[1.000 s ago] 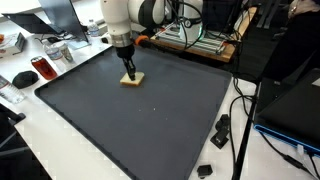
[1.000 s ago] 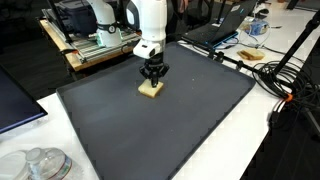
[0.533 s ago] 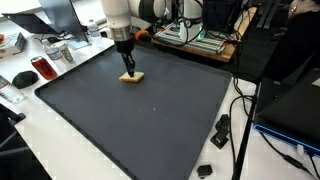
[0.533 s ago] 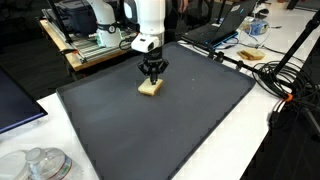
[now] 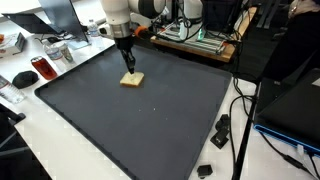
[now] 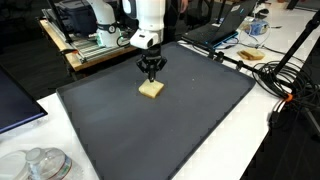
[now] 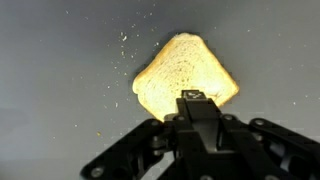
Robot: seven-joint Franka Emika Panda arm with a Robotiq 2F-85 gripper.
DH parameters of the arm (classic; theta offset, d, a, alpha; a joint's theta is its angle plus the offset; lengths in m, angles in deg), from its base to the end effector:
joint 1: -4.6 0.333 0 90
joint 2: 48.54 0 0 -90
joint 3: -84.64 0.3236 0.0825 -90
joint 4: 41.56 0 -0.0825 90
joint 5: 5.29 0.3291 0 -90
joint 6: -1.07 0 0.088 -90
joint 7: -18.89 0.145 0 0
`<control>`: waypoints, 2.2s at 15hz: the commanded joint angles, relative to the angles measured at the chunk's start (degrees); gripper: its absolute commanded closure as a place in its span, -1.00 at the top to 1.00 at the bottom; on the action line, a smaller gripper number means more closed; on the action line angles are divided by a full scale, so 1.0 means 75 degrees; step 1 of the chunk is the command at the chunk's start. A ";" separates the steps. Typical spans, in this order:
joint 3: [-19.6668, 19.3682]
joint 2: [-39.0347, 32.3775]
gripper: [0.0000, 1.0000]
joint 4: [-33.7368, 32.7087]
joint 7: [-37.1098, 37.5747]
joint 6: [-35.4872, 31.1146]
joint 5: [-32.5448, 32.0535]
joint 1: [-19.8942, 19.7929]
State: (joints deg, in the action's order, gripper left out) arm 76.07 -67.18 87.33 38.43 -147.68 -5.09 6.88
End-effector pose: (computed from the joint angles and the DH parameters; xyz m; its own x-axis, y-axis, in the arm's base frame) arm 0.5161 -0.0574 0.2387 0.9020 -0.4299 0.0387 -0.4312 -0.9016 0.0348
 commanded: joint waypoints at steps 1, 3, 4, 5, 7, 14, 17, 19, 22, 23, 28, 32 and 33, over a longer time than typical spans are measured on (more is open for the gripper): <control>-0.0040 0.0331 -0.89 0.0151 0.0142 0.0288 -0.0269 0.0011; -0.0097 0.0321 -0.89 0.0056 0.0491 0.0394 -0.0344 0.0102; -0.0117 0.0331 -0.89 0.0000 0.0741 0.0470 -0.0382 0.0165; -0.0124 0.0354 -0.89 -0.0031 0.0950 0.0529 -0.0438 0.0219; -0.0176 0.0363 -0.89 -0.0109 0.1568 0.0642 -0.0652 0.0384; -0.0368 0.0160 -0.89 -0.0523 0.4394 0.0797 -0.1889 0.1039; -0.0332 0.0032 -0.89 -0.0757 0.5470 0.1101 -0.2369 0.1158; -0.0286 -0.0117 -0.89 -0.0971 0.6129 0.1420 -0.2654 0.1224; -0.0218 -0.0321 -0.89 -0.1243 0.6857 0.1731 -0.2880 0.1291; -0.0240 -0.0425 -0.89 -0.1350 0.7167 0.1814 -0.3004 0.1351; -0.0242 -0.0913 -0.89 -0.1923 0.8630 0.2560 -0.3917 0.1718; -0.0103 -0.1298 -0.89 -0.2462 0.9385 0.3469 -0.4513 0.2024; -0.0042 -0.1385 -0.89 -0.2618 0.9472 0.3727 -0.4616 0.2078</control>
State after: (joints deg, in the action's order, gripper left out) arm 74.94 -74.97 71.91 105.90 -125.07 -36.51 21.09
